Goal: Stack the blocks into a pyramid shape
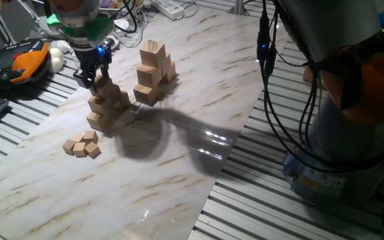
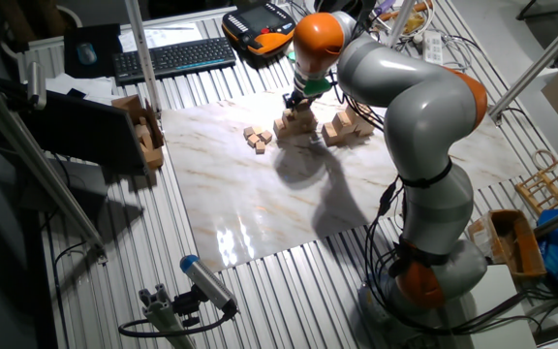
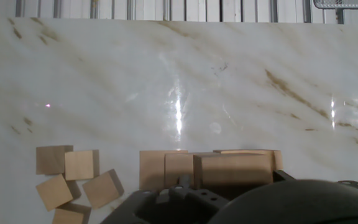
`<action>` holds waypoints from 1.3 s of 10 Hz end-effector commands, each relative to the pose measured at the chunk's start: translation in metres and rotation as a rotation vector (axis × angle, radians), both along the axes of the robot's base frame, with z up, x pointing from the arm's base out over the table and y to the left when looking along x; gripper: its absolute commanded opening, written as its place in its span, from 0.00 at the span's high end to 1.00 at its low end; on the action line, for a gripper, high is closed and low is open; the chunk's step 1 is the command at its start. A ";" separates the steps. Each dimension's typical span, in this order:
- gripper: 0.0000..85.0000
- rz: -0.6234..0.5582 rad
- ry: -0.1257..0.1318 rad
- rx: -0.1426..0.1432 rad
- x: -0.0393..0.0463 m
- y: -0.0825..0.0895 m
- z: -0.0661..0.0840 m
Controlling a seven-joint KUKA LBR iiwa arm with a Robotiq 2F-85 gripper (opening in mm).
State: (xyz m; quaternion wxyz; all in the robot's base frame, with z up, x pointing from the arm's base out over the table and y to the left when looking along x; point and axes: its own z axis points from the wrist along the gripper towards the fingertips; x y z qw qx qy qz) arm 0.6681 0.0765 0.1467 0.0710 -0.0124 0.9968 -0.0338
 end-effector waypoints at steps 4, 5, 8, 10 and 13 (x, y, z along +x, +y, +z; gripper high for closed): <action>0.00 -0.007 -0.001 0.003 -0.0013 0.000 0.007; 0.00 -0.009 0.001 0.008 -0.0022 0.000 0.012; 0.20 -0.024 0.026 0.040 -0.0090 0.003 0.028; 0.20 -0.033 0.064 0.051 -0.0189 0.007 0.043; 0.60 -0.021 0.100 0.048 -0.0321 0.013 0.053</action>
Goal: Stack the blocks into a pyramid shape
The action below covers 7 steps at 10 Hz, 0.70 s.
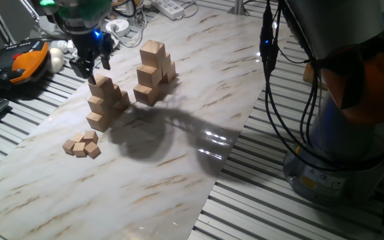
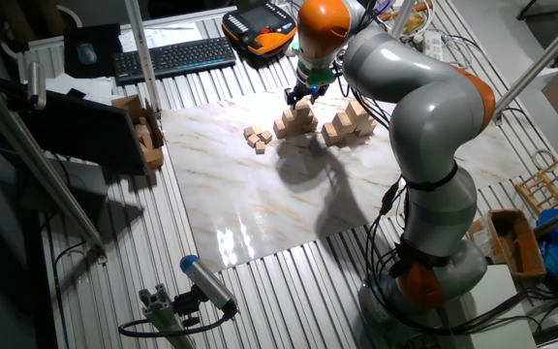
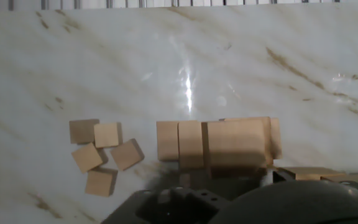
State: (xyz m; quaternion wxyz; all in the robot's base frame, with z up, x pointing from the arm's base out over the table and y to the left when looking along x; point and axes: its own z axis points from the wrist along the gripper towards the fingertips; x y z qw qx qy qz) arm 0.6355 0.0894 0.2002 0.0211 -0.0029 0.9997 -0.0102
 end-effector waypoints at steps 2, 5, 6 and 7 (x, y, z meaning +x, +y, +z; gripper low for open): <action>1.00 0.019 0.013 -0.006 -0.0087 0.000 0.007; 1.00 0.042 0.035 0.019 -0.0220 0.006 0.010; 1.00 0.061 0.035 0.026 -0.0240 0.004 0.007; 1.00 0.075 0.033 0.035 -0.0252 0.002 0.003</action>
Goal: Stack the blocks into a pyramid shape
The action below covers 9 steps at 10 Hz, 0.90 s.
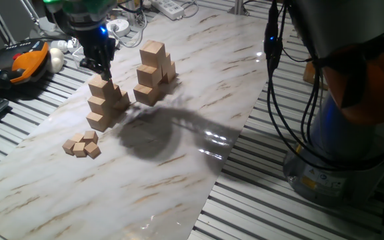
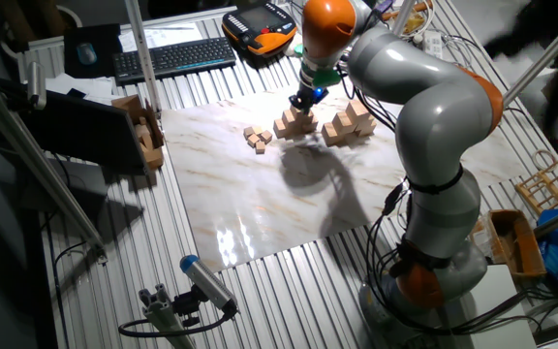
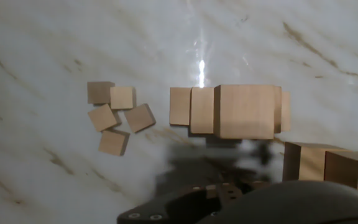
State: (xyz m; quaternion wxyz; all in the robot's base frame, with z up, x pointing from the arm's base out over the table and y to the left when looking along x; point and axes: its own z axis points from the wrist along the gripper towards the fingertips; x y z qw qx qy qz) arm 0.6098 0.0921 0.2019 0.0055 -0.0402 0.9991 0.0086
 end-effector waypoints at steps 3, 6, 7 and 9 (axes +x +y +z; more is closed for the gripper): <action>1.00 0.003 -0.012 -0.001 -0.0084 0.014 -0.014; 1.00 0.016 -0.027 0.008 -0.0227 0.016 -0.030; 1.00 0.026 -0.021 -0.003 -0.0270 0.016 -0.029; 1.00 0.040 -0.006 -0.020 -0.0341 0.018 -0.028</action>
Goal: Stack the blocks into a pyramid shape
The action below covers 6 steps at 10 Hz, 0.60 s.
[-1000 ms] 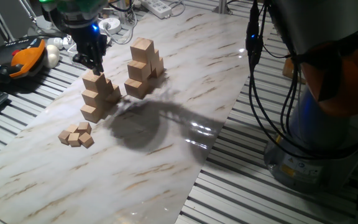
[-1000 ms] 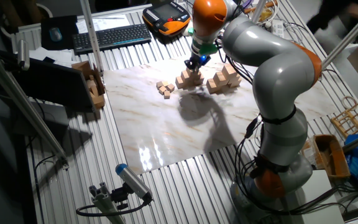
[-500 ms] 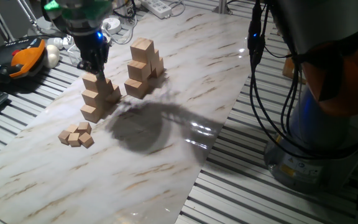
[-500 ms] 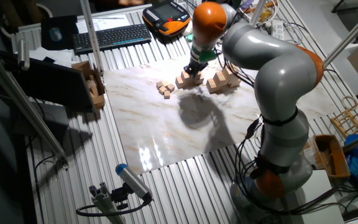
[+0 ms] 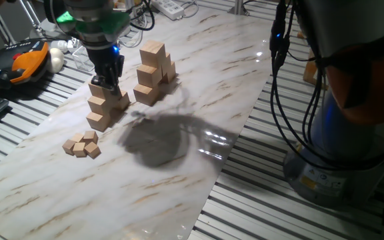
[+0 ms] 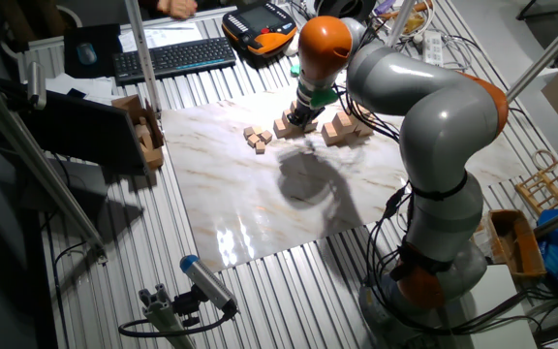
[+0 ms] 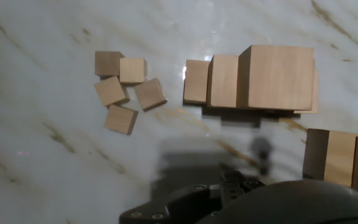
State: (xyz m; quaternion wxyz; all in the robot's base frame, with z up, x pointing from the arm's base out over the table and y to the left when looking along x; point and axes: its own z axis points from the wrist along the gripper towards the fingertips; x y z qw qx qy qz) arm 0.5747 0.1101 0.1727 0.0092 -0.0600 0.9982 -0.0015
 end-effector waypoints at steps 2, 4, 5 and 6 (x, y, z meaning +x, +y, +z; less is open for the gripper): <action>1.00 0.000 -0.010 -0.003 -0.0063 -0.002 -0.003; 1.00 -0.004 -0.014 -0.009 -0.0129 -0.005 -0.003; 1.00 -0.007 -0.017 -0.018 -0.0148 -0.005 -0.003; 1.00 -0.010 -0.016 -0.018 -0.0161 -0.005 -0.003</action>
